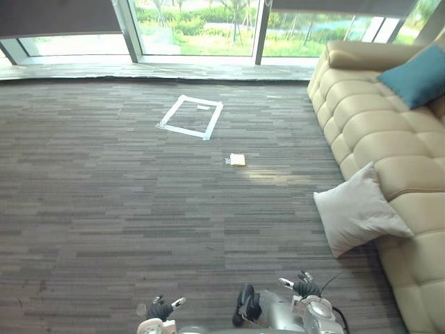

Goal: Pick up cushions and gather them together orderly.

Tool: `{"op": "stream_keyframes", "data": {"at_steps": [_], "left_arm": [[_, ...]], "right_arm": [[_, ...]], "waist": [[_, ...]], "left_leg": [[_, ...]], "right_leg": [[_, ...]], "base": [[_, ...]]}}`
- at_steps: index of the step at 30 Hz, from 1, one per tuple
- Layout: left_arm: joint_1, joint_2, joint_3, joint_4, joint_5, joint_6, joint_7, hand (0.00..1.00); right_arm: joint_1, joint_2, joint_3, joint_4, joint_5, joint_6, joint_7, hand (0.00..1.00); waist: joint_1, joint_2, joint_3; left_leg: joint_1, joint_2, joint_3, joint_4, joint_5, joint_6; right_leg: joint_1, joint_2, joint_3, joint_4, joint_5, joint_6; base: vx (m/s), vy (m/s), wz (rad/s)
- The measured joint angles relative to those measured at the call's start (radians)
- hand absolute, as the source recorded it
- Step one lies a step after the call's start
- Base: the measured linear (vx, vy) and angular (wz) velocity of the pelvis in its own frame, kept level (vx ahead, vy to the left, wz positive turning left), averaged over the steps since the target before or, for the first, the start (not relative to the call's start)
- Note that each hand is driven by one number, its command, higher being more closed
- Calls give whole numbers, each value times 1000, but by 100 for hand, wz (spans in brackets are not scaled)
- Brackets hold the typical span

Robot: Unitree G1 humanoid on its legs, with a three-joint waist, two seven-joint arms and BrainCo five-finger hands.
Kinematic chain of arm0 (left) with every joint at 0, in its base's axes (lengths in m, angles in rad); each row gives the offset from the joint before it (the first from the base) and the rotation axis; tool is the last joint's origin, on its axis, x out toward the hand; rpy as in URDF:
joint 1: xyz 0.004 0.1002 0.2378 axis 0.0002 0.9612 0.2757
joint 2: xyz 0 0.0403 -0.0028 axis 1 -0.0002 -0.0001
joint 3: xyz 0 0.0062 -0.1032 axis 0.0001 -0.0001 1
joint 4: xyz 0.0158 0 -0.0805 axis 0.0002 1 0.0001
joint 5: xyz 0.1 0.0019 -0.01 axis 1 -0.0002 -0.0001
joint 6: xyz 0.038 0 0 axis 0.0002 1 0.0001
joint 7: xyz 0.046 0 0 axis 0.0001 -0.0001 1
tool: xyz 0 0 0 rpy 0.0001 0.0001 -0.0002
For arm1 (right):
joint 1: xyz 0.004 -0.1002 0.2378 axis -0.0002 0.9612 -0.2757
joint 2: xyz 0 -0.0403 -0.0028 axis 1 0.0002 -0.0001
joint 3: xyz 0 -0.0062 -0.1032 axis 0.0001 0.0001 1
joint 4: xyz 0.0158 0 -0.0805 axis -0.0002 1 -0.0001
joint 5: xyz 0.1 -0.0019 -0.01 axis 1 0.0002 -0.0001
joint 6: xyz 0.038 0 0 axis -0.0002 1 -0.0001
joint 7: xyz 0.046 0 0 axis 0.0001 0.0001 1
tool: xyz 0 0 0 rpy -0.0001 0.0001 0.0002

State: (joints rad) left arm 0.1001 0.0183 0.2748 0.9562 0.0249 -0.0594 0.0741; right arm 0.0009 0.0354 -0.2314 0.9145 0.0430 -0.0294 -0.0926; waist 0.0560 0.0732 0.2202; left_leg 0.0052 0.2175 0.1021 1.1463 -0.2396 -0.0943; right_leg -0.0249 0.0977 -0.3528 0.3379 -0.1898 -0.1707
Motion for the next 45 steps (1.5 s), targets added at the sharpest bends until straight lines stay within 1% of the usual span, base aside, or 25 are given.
{"op": "stream_keyframes", "data": {"at_steps": [3, 6, 8, 9, 10, 11, 12, 14, 15, 16, 19, 22, 23, 25, 27, 28, 30, 33, 36, 37, 38, 40, 41, 42, 45], "left_arm": [[4, 29, 1, -29, -8, -3, 2, 0], [14, 16, 12, -43, -11, -4, 10, 0], [32, 3, 20, -42, -29, -9, 17, 0], [51, -2, 20, -41, -33, -14, 20, 0], [81, -1, 24, -27, -43, -13, 20, 0], [82, 12, 27, -17, -47, -12, 20, 0], [76, 37, 35, -2, -47, -12, 21, 0], [73, 51, 45, -1, -47, -12, 23, 0], [65, 54, 43, 3, -46, -10, 24, 0], [49, 53, 31, 17, -46, -1, 31, 0], [51, 59, 16, 27, -46, -1, 29, 0], [36, 50, -21, 60, -45, 9, 29, 0], [40, 57, -48, 60, -41, 7, 23, 0], [40, 82, -57, 58, -22, 6, 9, 0], [27, 58, -38, 32, -10, 3, 4, 0], [26, 38, -13, 18, -9, 1, 5, 0], [31, 17, 7, 5, -10, 0, 6, 0], [35, 20, 5, -18, -11, -2, 9, 0], [31, 16, 1, -24, -11, -2, 14, 0], [30, 15, 1, -27, -17, -4, 16, 0], [30, 15, 1, -26, -19, -4, 17, 0], [32, 12, 1, -22, -29, -6, 19, 0], [35, 21, 2, -19, -31, -12, 19, 0], [39, 38, 2, -10, -30, -16, 19, 0], [37, 48, 2, 15, -29, -14, 20, 0]], "right_arm": [[-4, 31, 4, 47, 18, 7, -6, 0], [-6, 38, 9, 49, 25, 15, -12, 0], [14, 38, 11, 55, 25, 16, -21, 0], [19, 37, 19, 54, 25, 16, -24, 0], [17, 36, 45, 44, 21, 16, -28, 0], [25, 35, 62, 48, 19, 19, -26, 0], [49, 35, 89, 47, 16, 21, -25, 0], [53, 35, 90, 45, 15, 21, -25, 0], [58, 34, 83, 46, 15, 20, -25, 0], [56, 33, 80, 37, -5, 0, -15, 0], [48, 29, 74, 35, -7, -1, -13, 0], [20, 21, 49, 40, -26, -1, -4, 0], [9, 23, 50, 44, -28, 2, -3, 0], [14, 25, 44, 40, -27, 0, -2, 0], [18, 23, 42, 37, -24, 2, -5, 0], [17, 17, 44, 27, -23, 1, -6, 0], [18, 12, 48, 18, -21, 5, -10, 0], [23, 18, 44, 23, -14, 12, -12, 0], [23, 25, 42, 23, -1, 13, -23, 0], [20, 33, 44, 23, -1, 13, -29, 0], [20, 33, 46, 23, -1, 13, -29, 0], [27, 34, 53, 24, -1, 15, -34, 0], [35, 35, 73, 32, -2, 18, -34, 0], [41, 35, 87, 44, -2, 22, -34, 0], [50, 35, 86, 42, -6, 23, -34, 0]], "waist": [[9, -70, 8], [39, -61, 13], [72, -60, 11], [82, -58, 8], [90, -42, -2], [87, -65, -10], [86, -113, -37], [98, -145, -49], [94, -142, -39], [76, -128, -37], [59, -123, -39], [52, -71, -29], [51, -67, -28], [30, -97, -37], [28, -79, -32], [29, -61, -20], [36, -43, -10], [46, -61, -4], [52, -61, -5], [56, -62, -5], [56, -61, -6], [62, -57, -11], [65, -70, -18], [74, -104, -40], [81, -114, -47]], "left_leg": [[-156, -8, 41, -92, -73, 40], [-296, -69, -19, -395, -96, 49], [-322, -153, -207, -645, -25, 6], [-321, -155, -251, -673, -16, 1], [-322, -155, -253, -592, 78, -16], [-320, -159, -238, -559, 56, 1], [-313, -166, -177, -547, 20, 21], [-272, -162, -98, -549, -6, 60], [-217, -162, -75, -561, -36, 79], [32, -129, 49, -713, -79, 98], [87, -119, 109, -762, -78, 96], [187, -72, 197, -867, -84, 72], [230, -65, 242, -921, -71, 47], [268, -76, 253, -930, -83, 18], [195, 5, 215, -655, -78, -8], [102, 55, 157, -428, -37, 32], [-7, 89, 87, -209, -61, 25], [-85, 33, 65, -275, -87, 10], [-144, -57, -26, -525, -97, 10], [-166, -105, -108, -650, -75, 22], [-173, -111, -126, -674, -63, 23], [-163, -129, -162, -727, 67, 20], [-143, -129, -123, -718, 73, 24], [-126, -129, -41, -722, 38, 41], [-36, -123, 88, -774, 8, 66]], "right_leg": [[163, -18, 83, -109, 1, 2], [236, -45, 194, -138, -21, 37], [264, -77, 312, -132, -87, 93], [274, -83, 345, -126, -136, 117], [293, -89, 405, -87, -202, 163], [294, -109, 427, -69, -212, 169], [259, -150, 436, -5, -211, 176], [157, -191, 426, 197, -166, 210], [96, -221, 376, 344, -123, 233], [-7, -311, 16, 431, -153, 199], [-50, -291, -86, 200, -84, 189], [-92, -270, -218, 142, -63, 191], [-103, -237, -229, 79, -6, 151], [-109, -236, -209, 30, 58, 114], [-56, -180, -203, 16, 30, 81], [-11, -143, -188, -7, 11, 64], [37, -101, -148, -27, -14, 51], [115, -100, -74, -75, -21, 51], [172, -100, 2, -121, -22, 60], [187, -102, 48, -126, -39, 89], [189, -102, 58, -125, -43, 96], [193, -98, 124, -115, -61, 127], [199, -107, 176, -116, -69, 146], [184, -133, 245, -119, -69, 167], [147, -173, 270, -25, -50, 204]], "base": [[585, -73, -47], [569, 119, -105], [492, 306, -170], [604, 469, -210], [509, 415, -160], [621, 453, -143], [393, 248, -93], [446, 323, -109], [727, 587, -169], [753, 529, -161], [408, 145, -74], [288, -25, -74], [338, -41, -100], [364, -114, -43], [503, -225, -25], [384, -223, -39], [333, -154, -79], [380, -101, -81], [337, 79, -89], [226, 116, -69], [288, 186, -90], [237, 226, -82], [336, 338, -134], [381, 357, -176], [235, 243, -124]]}}
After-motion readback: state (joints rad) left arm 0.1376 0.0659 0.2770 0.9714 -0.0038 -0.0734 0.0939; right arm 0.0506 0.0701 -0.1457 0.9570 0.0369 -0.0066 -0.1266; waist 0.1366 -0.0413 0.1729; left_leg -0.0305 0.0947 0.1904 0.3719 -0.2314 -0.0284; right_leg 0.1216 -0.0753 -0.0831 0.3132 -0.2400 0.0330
